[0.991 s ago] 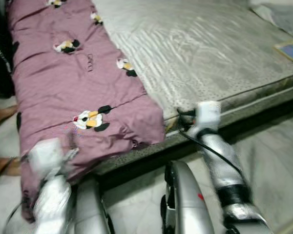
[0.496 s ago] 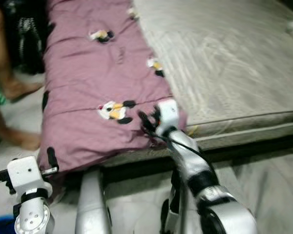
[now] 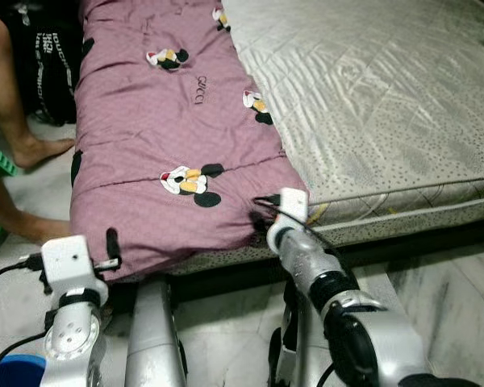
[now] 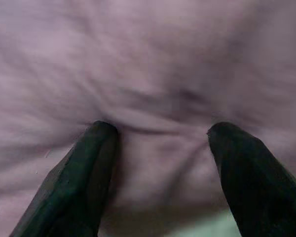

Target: Clean up the room

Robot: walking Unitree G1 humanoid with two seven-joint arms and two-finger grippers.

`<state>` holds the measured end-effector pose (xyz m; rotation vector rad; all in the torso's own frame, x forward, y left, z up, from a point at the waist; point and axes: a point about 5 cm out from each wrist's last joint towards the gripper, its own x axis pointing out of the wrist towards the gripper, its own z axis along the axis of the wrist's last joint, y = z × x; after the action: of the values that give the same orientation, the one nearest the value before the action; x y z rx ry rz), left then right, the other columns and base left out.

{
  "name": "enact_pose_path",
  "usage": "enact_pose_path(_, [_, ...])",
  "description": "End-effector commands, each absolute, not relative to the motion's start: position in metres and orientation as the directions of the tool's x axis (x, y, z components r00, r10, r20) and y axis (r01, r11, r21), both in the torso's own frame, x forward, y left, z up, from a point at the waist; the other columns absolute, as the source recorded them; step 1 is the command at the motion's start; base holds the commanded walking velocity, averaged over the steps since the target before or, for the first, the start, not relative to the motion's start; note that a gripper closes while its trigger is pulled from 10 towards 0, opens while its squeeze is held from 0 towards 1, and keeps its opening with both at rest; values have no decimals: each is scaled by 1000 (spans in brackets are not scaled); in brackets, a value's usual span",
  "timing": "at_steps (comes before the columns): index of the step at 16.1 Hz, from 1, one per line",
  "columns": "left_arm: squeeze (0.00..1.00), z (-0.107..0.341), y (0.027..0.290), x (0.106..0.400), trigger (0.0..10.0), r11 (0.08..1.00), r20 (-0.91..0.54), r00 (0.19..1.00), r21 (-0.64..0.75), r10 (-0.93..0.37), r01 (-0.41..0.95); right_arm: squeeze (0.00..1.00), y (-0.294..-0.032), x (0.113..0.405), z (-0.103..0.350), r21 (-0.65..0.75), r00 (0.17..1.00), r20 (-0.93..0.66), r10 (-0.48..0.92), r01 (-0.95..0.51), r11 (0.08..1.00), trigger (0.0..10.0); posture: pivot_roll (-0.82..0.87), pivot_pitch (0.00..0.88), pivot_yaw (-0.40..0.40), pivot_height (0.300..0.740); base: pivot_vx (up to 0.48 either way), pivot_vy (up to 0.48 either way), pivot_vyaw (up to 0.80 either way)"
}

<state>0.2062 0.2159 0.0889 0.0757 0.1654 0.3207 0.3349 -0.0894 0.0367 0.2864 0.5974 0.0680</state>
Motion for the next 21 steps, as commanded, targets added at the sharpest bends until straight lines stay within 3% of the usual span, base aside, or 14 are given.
enact_pose_path(1, [0, 83, 216, 206, 10000, 947, -190, 929, 112, 317, -300, 0, -104, 333, 31, 272, 802, -590, 91, 92, 958, 10000, 150, 120, -31, 518, 0, 0, 0])
enact_pose_path(2, [0, 82, 214, 208, 10000, 948, -194, 929, 111, 315, -298, 0, -109, 333, 31, 280, 801, -593, 80, 112, 954, 10000, 138, 115, -29, 518, 0, 0, 0])
enact_pose_path(4, [0, 87, 206, 218, 10000, 960, -159, 948, 111, 274, -259, 0, -122, 352, 61, 304, 922, -383, 64, 60, 951, 10000, 118, 101, -24, 518, 0, 0, 0])
enact_pose_path(5, [0, 87, 206, 218, 10000, 958, -163, 946, 100, 281, -267, 0, -134, 356, 77, 192, 966, -258, 16, 35, 981, 10000, 105, 91, -20, 518, 0, 0, 0])
enact_pose_path(8, [0, 80, 205, 217, 10000, 959, -181, 942, 95, 282, -268, 0, -155, 343, 110, 79, 998, 28, -47, 45, 996, 10000, 75, 69, -12, 518, 0, 0, 0])
enact_pose_path(10, [0, 81, 202, 220, 10000, 963, -161, 951, 100, 263, -249, 0, -159, 316, 110, 9, 995, 97, -16, 15, 1000, 10000, 33, 45, 9, 518, 0, 0, 0])
enact_pose_path(13, [0, 78, 196, 222, 10000, 975, -153, 968, 124, 200, -183, 0, -159, 279, 100, 75, 996, 90, -3, -4, 997, 10000, -3, 19, 33, 527, 0, 0, 0])
enact_pose_path(17, [0, 75, 188, 236, 10000, 982, -133, 978, 125, 161, -144, 0, -154, 275, 114, 112, 994, 99, 38, -49, 993, 10000, -19, 0, 35, 572, 0, 0, 0])
enact_pose_path(21, [0, 70, 193, 237, 10000, 976, -143, 969, 113, 200, -185, 0, -153, 284, 127, 129, 991, 126, 41, -57, 990, 10000, -24, 0, 45, 622, 0, 0, 0])
